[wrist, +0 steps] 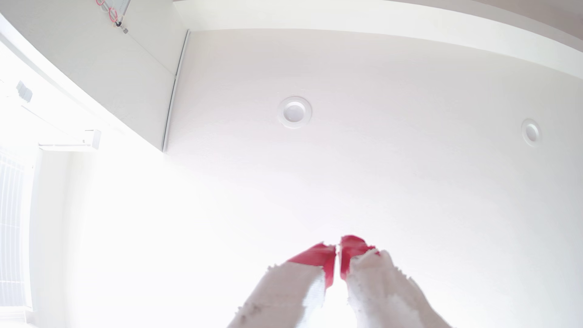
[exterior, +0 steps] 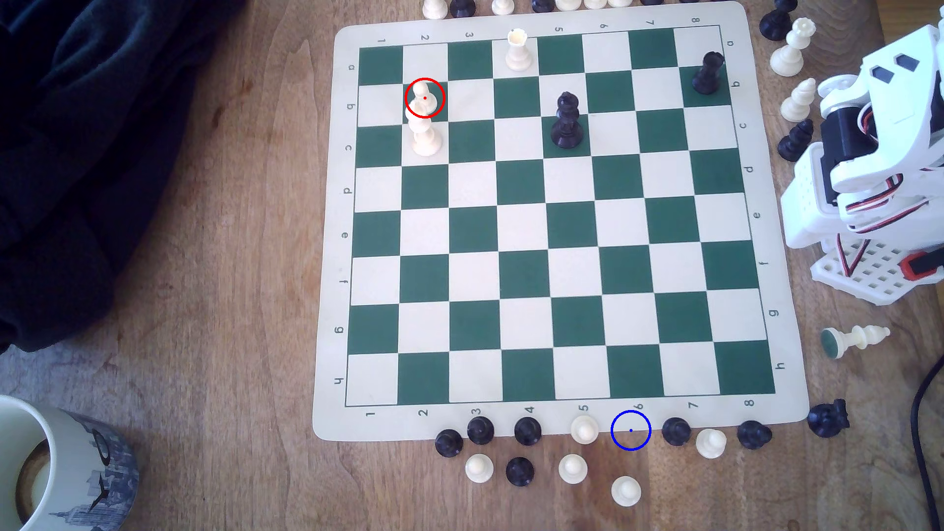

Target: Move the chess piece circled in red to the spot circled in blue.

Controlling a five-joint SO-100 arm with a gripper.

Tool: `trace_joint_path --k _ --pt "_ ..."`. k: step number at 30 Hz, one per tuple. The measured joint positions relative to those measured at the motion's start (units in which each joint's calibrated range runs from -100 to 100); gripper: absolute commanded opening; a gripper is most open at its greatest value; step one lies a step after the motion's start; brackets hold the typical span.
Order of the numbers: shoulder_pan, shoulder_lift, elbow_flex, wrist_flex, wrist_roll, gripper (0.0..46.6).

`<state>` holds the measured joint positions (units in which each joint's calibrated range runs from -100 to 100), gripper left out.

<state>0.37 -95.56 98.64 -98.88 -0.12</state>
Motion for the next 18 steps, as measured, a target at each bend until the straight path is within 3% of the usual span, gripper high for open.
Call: trace_joint_path --k 12,18 --pt "4.6 0.0 0.0 14.2 0.2 0.2" --pt "8.8 0.0 -5.8 48.8 0.0 0.2"
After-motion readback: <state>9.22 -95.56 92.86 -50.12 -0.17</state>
